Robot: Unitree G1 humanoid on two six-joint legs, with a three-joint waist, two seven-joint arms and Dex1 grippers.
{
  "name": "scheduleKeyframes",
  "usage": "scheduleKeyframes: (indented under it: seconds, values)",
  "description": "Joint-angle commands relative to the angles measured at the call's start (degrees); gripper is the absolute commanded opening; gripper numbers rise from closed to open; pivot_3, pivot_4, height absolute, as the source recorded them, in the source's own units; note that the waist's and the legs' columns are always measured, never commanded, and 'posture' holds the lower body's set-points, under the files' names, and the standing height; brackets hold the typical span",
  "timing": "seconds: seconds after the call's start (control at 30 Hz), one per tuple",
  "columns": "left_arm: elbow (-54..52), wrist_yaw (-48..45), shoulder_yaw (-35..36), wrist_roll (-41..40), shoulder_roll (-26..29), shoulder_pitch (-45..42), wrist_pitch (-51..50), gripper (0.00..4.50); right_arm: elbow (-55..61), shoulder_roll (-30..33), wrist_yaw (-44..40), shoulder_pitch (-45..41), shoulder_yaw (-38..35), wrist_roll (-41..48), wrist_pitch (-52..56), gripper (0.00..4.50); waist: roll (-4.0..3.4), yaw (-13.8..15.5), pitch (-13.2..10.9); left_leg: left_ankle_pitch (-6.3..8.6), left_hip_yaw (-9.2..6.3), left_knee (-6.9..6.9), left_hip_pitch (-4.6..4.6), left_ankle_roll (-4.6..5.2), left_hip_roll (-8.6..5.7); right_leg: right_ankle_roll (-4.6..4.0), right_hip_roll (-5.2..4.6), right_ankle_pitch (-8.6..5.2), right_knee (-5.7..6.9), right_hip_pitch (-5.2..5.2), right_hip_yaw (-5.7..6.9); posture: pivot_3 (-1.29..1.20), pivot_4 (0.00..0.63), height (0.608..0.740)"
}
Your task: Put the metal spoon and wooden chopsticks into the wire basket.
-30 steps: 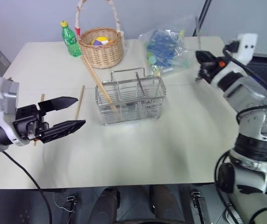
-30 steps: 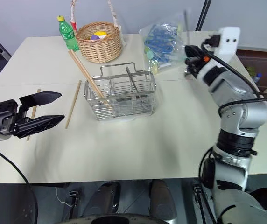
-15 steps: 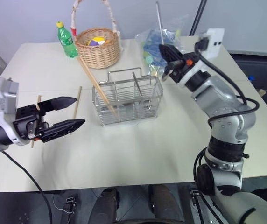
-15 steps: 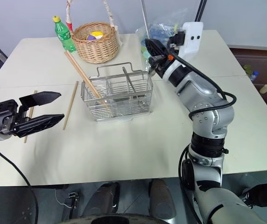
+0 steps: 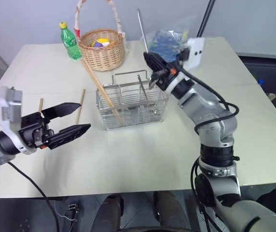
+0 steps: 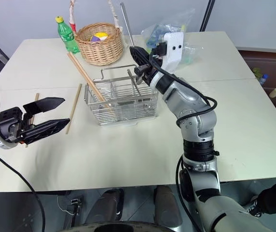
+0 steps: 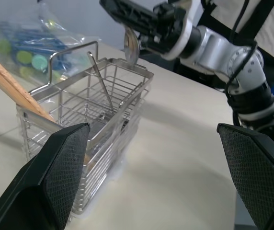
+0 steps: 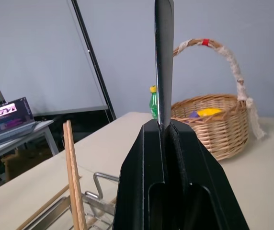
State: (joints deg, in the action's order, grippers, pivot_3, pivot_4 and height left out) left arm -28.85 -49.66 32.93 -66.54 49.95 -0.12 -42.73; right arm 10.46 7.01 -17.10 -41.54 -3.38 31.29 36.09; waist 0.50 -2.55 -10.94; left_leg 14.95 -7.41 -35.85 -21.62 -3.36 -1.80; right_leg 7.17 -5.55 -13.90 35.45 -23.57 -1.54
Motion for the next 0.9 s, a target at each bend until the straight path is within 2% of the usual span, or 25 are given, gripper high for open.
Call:
scheduleKeyframes:
  seconds: [0.03,0.23,0.33,0.53,0.57,0.73,0.9]
  values:
    - [-1.7,1.0,0.6,0.2,-0.5,-0.4,1.5,4.50,0.0,-0.6,-0.8,0.0,0.5,-0.8,-2.7,0.06,0.00,0.0,0.0,0.00,0.00,0.00,0.00,0.00,0.00,0.00,0.00,0.00,0.00,0.00,0.00,0.00,0.150,0.740]
    - [-1.8,2.0,0.9,-0.4,-0.6,-0.6,1.7,4.50,-0.6,-0.9,-0.8,1.3,0.5,-1.3,-3.7,0.06,0.00,0.0,0.0,0.00,0.00,0.01,0.00,0.00,0.00,0.00,0.01,0.00,0.00,-0.01,0.00,0.00,0.150,0.740]
    - [-1.7,2.1,1.0,-0.5,-0.4,-0.7,1.7,4.50,-0.5,-0.9,-0.3,1.6,0.3,-1.6,-3.9,1.03,0.00,0.0,0.0,0.00,0.00,0.01,0.00,0.00,0.00,-0.01,0.01,-0.01,0.00,-0.01,0.00,0.00,0.150,0.740]
    - [-1.0,2.1,0.9,-0.3,-0.3,-1.0,1.8,4.50,0.0,-0.7,0.0,1.6,0.5,-2.0,-4.0,4.13,0.00,0.0,0.0,0.00,0.00,0.01,0.01,0.00,0.00,-0.02,0.01,-0.01,0.00,-0.01,0.00,0.00,0.150,0.740]
    - [-0.9,2.1,0.9,-0.2,-0.2,-1.0,1.8,4.50,0.1,-0.7,0.1,1.6,0.5,-2.0,-4.0,4.47,0.00,0.0,0.0,0.00,0.00,0.01,0.00,0.00,0.00,-0.02,0.01,-0.01,0.00,-0.01,0.00,0.00,0.150,0.740]
    - [-0.4,2.1,0.8,0.0,-0.3,-1.4,1.8,4.50,1.1,0.1,0.1,1.2,0.4,-1.9,-3.4,4.47,0.00,0.0,0.0,0.00,0.00,0.01,0.01,0.00,0.00,-0.03,0.01,-0.01,0.00,-0.01,0.00,0.00,0.150,0.740]
    - [-0.3,3.5,1.0,0.4,-0.9,-1.7,2.3,4.50,3.2,3.5,-1.6,1.5,-0.1,-1.0,-1.6,4.47,0.00,0.0,0.0,0.00,0.00,0.01,-0.01,0.00,0.00,-0.04,0.01,-0.02,-0.01,-0.01,0.00,0.00,0.150,0.740]
